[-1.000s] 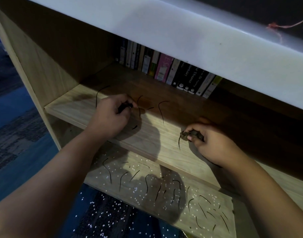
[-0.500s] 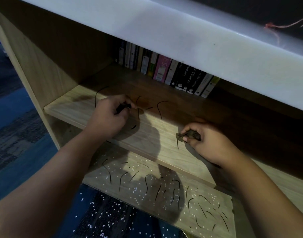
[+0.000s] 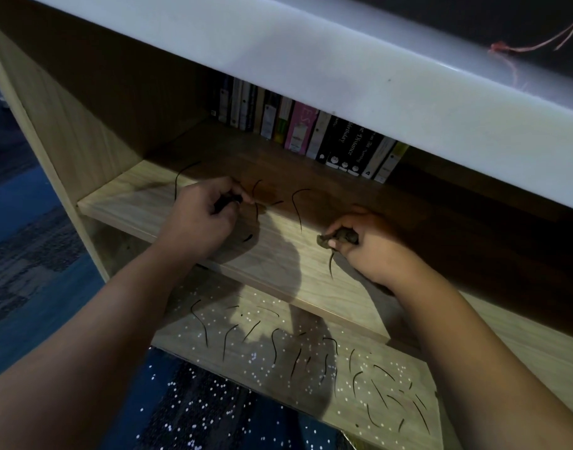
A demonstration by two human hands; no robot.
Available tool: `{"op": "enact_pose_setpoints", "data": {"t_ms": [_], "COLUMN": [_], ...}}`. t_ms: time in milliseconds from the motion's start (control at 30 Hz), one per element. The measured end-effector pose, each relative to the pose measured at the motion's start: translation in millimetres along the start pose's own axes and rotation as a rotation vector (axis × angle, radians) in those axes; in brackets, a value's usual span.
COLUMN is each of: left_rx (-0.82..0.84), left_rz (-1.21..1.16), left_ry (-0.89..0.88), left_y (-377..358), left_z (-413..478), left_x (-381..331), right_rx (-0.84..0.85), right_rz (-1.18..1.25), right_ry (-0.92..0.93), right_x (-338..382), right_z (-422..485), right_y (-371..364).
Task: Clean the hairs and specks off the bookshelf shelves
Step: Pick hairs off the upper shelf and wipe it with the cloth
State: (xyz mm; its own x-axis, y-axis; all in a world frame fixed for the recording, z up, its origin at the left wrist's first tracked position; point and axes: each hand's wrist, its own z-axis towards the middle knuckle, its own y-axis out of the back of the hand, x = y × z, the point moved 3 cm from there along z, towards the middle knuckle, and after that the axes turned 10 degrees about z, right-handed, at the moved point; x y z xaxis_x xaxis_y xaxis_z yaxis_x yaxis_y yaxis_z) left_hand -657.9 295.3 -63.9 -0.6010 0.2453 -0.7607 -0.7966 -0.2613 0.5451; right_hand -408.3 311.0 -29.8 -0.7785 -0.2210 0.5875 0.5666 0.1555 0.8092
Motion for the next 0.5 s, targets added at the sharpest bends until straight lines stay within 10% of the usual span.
{"op": "enact_pose_setpoints", "data": {"t_ms": [500], "left_rx": [0.014], "left_rz": [0.015], "left_ry": [0.019], "left_y": [-1], "left_z": [-1], "left_x": [-1], "right_rx": [0.037], "right_rz": [0.021], "right_ry": [-0.033], "right_x": [-5], "right_z": [-10], "right_y": [-3]}}
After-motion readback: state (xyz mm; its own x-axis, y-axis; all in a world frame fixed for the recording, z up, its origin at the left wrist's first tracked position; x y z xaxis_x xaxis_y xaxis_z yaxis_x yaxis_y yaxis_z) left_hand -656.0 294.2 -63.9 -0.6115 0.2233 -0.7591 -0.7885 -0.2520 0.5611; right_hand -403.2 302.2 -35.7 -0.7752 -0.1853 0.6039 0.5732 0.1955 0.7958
